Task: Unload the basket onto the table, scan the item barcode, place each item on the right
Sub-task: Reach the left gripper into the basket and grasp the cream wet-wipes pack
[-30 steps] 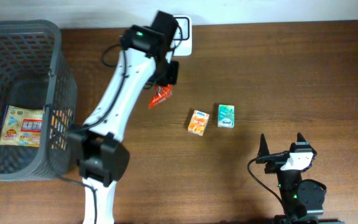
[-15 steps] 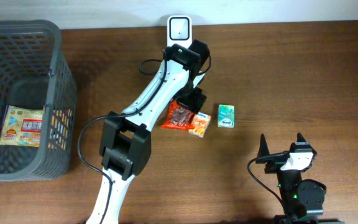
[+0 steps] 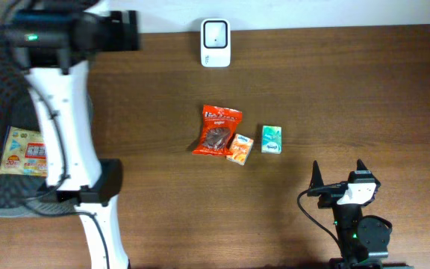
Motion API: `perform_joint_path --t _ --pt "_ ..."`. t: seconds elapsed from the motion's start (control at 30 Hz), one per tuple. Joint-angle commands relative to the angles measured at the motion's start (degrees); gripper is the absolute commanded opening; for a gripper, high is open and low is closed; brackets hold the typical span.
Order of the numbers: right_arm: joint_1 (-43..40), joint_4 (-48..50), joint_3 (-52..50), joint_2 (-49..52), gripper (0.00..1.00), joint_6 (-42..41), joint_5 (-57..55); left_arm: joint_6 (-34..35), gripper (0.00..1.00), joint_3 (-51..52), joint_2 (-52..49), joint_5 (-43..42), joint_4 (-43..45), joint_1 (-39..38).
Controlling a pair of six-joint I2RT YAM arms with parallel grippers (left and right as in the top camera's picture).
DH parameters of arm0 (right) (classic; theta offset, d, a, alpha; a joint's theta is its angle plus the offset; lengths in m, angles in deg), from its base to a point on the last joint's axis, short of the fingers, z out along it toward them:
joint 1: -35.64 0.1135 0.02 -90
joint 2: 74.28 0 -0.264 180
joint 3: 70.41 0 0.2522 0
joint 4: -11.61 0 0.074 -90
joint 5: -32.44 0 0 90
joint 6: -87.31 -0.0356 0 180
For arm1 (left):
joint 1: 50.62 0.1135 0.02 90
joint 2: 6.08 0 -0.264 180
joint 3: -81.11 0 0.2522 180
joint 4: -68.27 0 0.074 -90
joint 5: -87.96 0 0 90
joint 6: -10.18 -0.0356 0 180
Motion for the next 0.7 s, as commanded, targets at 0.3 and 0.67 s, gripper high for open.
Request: perform_joint_path --t 0.3,0.67 --pt "-0.2 -0.2 -0.5 -0.3 0.98 0.0 -0.3 6.3 1.0 23.1 9.5 -0.3 -0.2 28.7" --pt "-0.2 -0.2 -0.5 -0.3 0.99 0.0 -0.3 22.4 0.99 67.3 9.3 0.8 22.2 38.6"
